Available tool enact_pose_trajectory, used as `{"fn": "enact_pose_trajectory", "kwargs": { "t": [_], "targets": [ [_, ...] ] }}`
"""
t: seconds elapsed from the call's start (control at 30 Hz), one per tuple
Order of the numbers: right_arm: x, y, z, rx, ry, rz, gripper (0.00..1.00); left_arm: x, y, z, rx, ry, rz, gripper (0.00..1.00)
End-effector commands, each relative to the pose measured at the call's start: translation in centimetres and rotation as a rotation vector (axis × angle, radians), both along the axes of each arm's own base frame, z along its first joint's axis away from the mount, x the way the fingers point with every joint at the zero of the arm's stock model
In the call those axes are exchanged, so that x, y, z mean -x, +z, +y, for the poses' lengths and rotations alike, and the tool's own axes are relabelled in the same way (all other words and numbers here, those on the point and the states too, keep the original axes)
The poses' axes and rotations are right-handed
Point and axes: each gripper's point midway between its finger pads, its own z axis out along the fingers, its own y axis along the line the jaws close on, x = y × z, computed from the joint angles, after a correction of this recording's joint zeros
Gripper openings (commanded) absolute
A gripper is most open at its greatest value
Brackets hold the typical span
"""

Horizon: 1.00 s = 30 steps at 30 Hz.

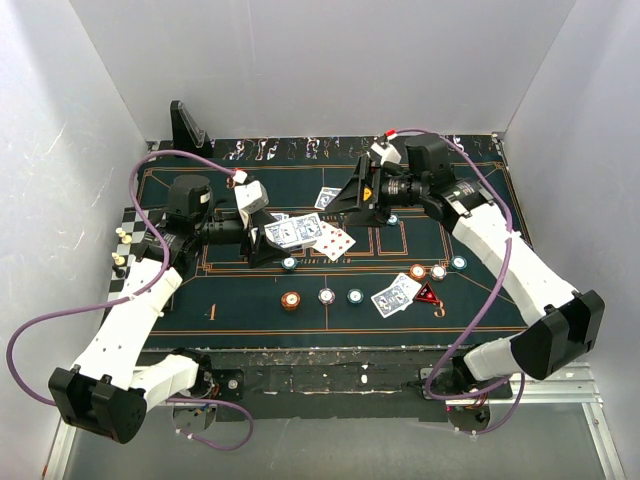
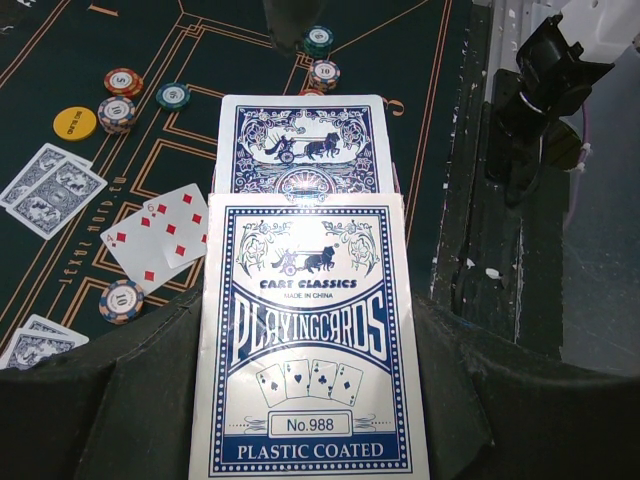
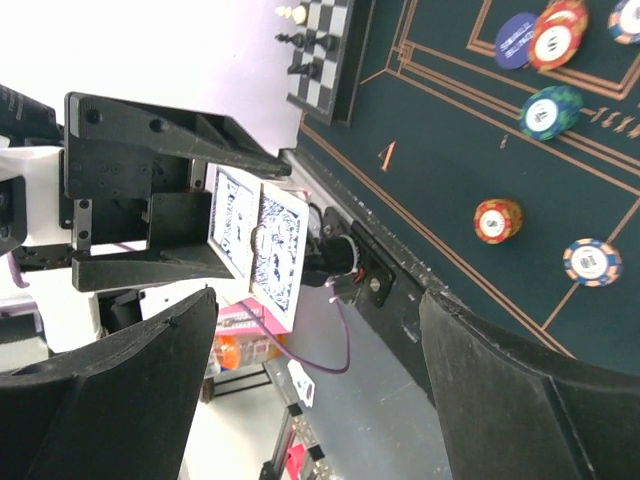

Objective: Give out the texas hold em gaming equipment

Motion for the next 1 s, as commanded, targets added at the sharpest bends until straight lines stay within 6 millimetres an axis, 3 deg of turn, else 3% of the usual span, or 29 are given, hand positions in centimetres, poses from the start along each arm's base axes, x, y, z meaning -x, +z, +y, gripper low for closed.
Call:
{"fn": "enact_pose_trajectory", "kwargs": {
  "t": [0.0, 0.27, 0.57, 0.83, 0.97],
  "targets": [
    [1.8, 2.2, 2.3, -0.084, 0.089, -0.027, 0.89, -0.3, 1.3, -0.1, 0.028, -0.013, -0.053, 0.11],
    [2.7, 1.0, 5.2, -0.060, 0.145, 0.014, 0.90, -0.4, 2.0, -0.1, 0.029, -0.013, -0.086, 0.11],
    [2.7, -0.8, 6.2, -0.070, 0.152, 0.079, 0.91, -0.3, 2.6, -0.1, 0.039, -0.010, -0.098, 0.10],
    [2.9, -1.3, 6.1, -0.074, 0.146, 0.092, 0.60, -0.5, 3.0, -0.2, 0.046, -0.007, -0.107, 0.10],
    [2.8, -1.5, 5.8, -0.074, 0.132, 0.094, 0.54, -0.4, 3.2, -0.2, 0.049, -0.009, -0.111, 0.10]
  ]
}}
